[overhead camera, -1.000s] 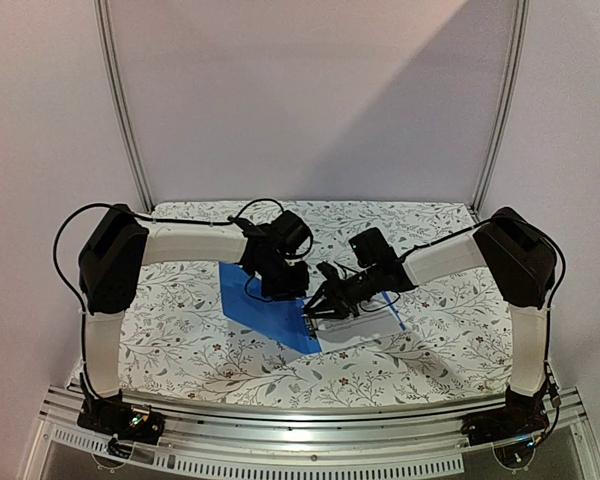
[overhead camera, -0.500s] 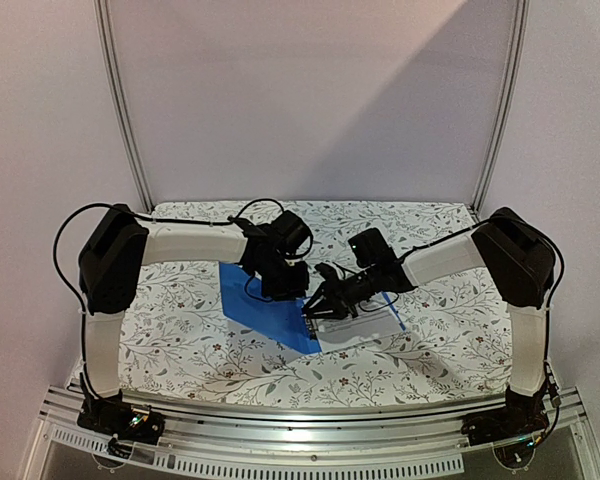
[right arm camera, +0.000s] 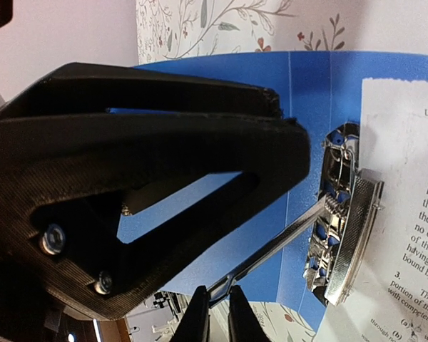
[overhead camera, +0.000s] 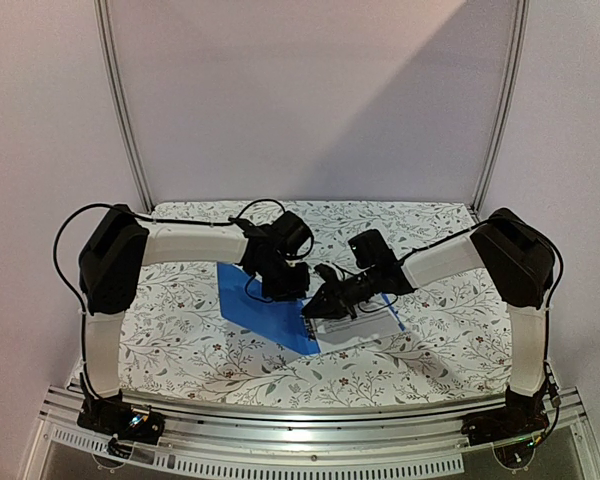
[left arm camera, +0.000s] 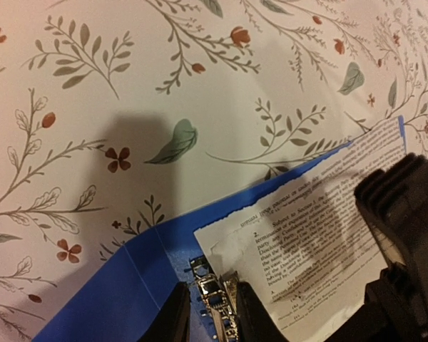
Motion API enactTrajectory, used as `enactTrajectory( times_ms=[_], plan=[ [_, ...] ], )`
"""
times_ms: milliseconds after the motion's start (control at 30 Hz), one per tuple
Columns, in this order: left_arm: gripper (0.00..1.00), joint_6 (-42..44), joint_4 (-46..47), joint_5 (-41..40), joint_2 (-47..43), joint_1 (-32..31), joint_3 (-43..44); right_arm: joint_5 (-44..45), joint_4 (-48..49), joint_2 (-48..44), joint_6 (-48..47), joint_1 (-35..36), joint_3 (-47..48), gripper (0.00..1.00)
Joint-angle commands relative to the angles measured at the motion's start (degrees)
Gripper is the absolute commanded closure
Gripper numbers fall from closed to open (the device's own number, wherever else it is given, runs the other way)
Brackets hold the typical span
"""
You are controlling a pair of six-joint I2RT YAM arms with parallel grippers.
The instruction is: Put the files into the folder
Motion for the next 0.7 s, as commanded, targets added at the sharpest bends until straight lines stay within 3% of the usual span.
enactTrajectory(
  times_ms=[0,667],
  plan=[
    [0.77,0.6,-1.4,0.2,0.2,-1.5,-0.7,-0.8,1.0,1.2,0.3,0.3,-1.1,0.9],
    [0.83,-0.2,-1.9,-0.6,2.4,-2.1,-1.2,-0.9,1.7,1.3,0.1,0.3,-1.8,0.9]
  ],
)
